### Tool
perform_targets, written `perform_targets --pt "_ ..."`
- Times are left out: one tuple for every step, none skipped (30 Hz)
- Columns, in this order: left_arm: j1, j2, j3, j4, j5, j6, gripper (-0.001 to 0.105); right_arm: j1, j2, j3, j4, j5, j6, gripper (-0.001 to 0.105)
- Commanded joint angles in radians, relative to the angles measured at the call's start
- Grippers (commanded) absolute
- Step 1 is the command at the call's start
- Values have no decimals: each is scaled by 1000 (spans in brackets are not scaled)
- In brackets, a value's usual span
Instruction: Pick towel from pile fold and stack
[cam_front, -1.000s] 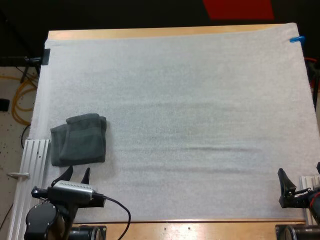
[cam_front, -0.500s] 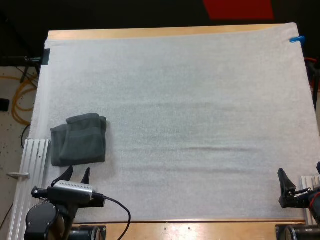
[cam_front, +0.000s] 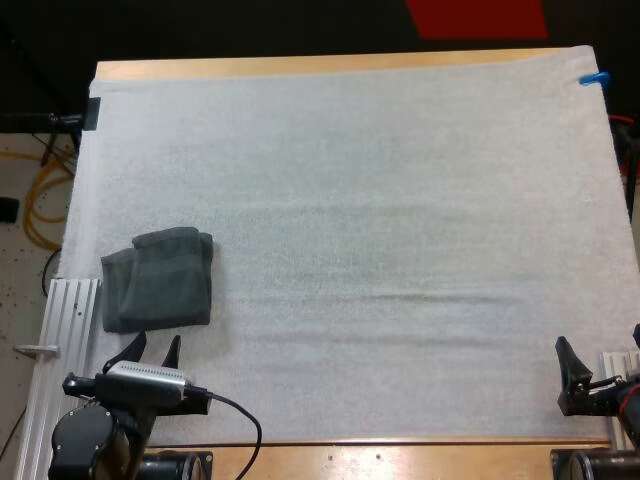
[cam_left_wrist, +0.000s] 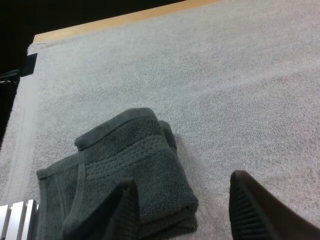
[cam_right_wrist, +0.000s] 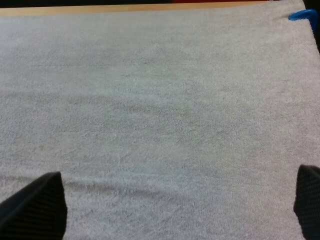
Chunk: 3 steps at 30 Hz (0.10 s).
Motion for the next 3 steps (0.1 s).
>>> perform_targets --pt "2 -139 -5 -13 -1 -11 41 0 -34 -2 -8 -6 -7 90" --pt "2 -139 -5 -13 -1 -11 41 0 -34 -2 -8 -6 -7 90" --pt "2 -139 -5 -13 -1 -11 41 0 -34 -2 -8 -6 -7 90"
